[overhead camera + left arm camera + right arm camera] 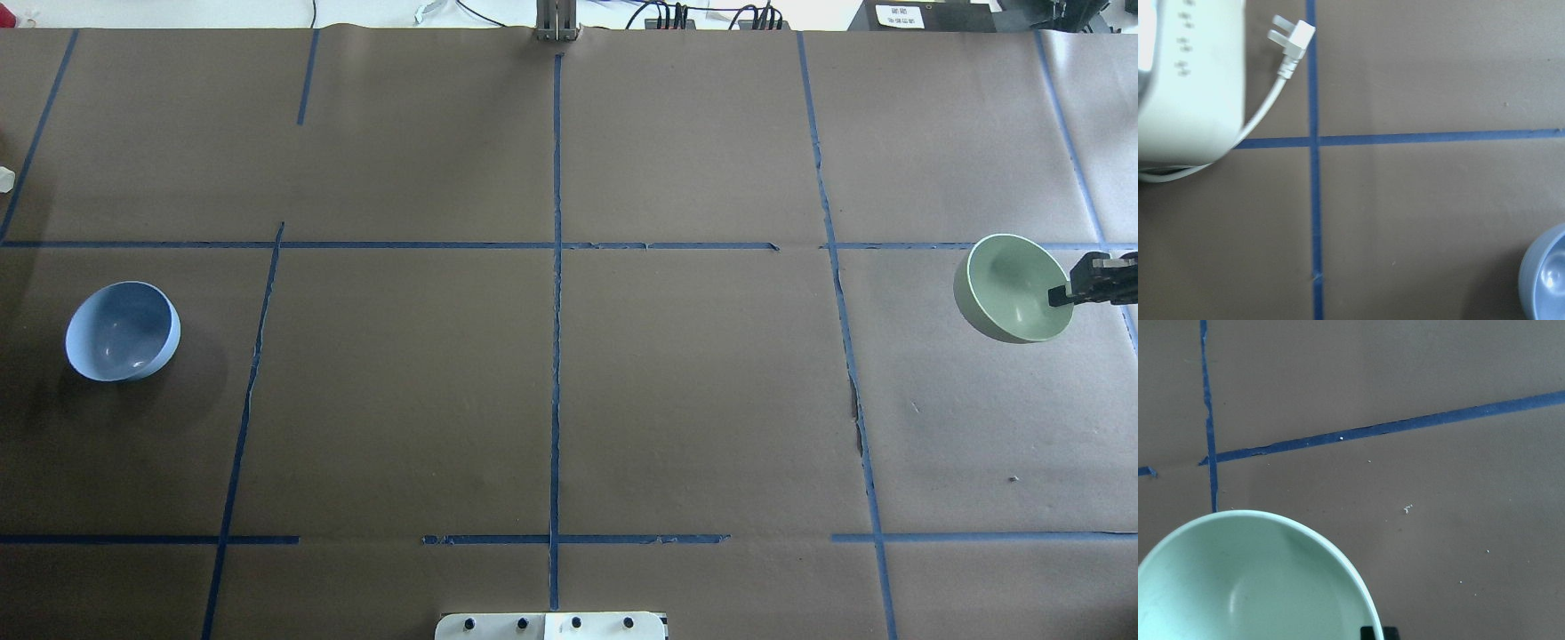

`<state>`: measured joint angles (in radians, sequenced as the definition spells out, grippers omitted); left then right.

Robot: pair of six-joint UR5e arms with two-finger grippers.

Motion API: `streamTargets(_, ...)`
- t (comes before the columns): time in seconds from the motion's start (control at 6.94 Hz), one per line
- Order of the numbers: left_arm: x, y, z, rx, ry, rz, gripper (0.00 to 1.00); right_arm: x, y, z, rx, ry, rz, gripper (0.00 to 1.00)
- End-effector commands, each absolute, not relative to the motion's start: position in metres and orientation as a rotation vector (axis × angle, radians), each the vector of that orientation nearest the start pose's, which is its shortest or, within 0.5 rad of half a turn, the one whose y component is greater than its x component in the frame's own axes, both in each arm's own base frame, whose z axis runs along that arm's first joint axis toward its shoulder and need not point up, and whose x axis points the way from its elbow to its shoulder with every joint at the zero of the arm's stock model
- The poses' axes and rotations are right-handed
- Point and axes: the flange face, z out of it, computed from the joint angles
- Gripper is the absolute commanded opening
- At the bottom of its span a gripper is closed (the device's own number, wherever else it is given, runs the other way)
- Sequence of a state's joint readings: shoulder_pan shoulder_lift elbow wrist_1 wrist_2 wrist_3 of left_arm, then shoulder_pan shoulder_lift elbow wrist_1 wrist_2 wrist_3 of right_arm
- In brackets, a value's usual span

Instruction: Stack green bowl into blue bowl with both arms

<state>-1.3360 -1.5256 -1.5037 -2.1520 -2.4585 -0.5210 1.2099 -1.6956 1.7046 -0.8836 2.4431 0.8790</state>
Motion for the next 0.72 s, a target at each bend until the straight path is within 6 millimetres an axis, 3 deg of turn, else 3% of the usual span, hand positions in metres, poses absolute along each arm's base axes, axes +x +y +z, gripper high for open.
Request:
streamTargets(0.0,0.130,-0.475,0.625,0.024,1.041,-0.083,1.00,-0.095,-0.458,0.551,0.063,-1.097,0.172,0.00)
streamTargets(0.58,0.185,-0.461,0.620,-0.028,1.055,0.009,0.92,-0.098,-0.469,0.530,0.088,-1.122,0.152,0.00)
